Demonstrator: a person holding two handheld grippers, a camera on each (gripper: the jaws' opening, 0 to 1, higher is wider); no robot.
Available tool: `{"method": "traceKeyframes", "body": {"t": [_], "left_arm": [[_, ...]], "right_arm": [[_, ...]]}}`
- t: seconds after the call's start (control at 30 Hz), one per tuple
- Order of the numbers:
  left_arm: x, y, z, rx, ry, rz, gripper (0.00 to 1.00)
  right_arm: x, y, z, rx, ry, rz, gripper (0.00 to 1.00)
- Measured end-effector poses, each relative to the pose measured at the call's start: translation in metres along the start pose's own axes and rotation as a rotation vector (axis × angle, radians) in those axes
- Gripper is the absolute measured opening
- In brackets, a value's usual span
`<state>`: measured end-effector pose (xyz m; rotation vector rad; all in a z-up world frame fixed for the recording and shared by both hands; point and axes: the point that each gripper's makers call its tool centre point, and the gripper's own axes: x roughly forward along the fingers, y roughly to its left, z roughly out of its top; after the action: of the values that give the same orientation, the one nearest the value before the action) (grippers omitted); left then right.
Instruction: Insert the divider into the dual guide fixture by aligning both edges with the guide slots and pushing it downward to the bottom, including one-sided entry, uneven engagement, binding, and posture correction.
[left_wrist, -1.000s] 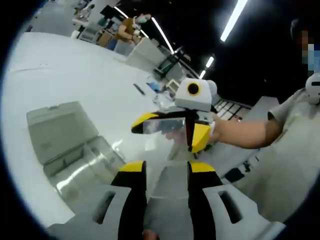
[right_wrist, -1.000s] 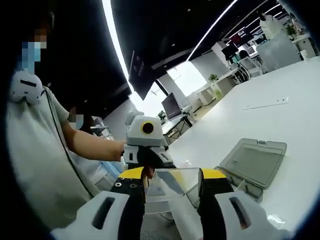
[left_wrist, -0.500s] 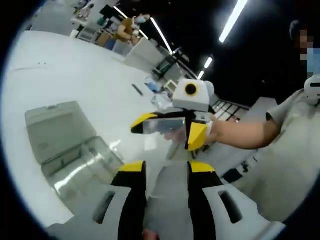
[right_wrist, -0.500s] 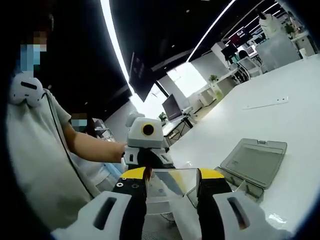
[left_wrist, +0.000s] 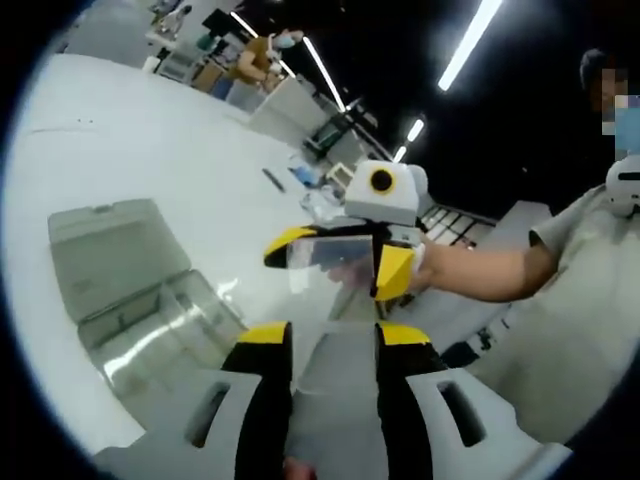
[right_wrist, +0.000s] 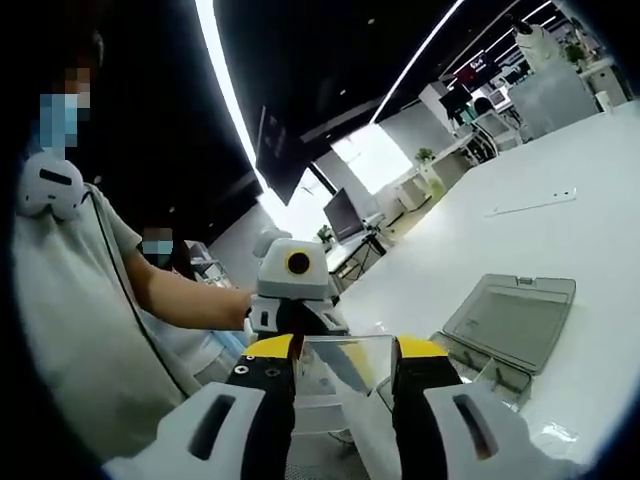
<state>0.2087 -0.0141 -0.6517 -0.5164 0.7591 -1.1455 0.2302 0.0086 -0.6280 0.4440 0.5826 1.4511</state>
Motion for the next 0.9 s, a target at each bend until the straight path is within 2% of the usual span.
{"method": "traceKeyframes", "body": {"t": [0.23, 0.4, 0.6, 0.9], "left_arm": [[-0.0019, 0.0006, 0.0002, -0.012, -0.007, 0.003, 0.30], [-0.0034, 0.0059, 0.0023, 0.025, -0.014, 0.042, 0.30], [-0.0044, 0.0075, 0.0019, 0.065, -0.005, 0.070, 0.36], [-0.0059, 0.0092, 0.0004, 0.082, 0.003, 0.084, 0.35]], "right_arm": [[0.0008, -0.0003, -0.0009, 0.001, 0.008, -0.010, 0.33], [0.0014, -0.0036, -0.0015, 0.001, 0.017, -0.029, 0.32], [0.0037, -0.0080, -0.0051, -0.001, 0.033, -0.050, 0.29], [0.0046, -0.0077, -0.0069, 0.013, 0.035, -0.051, 0.27]]}}
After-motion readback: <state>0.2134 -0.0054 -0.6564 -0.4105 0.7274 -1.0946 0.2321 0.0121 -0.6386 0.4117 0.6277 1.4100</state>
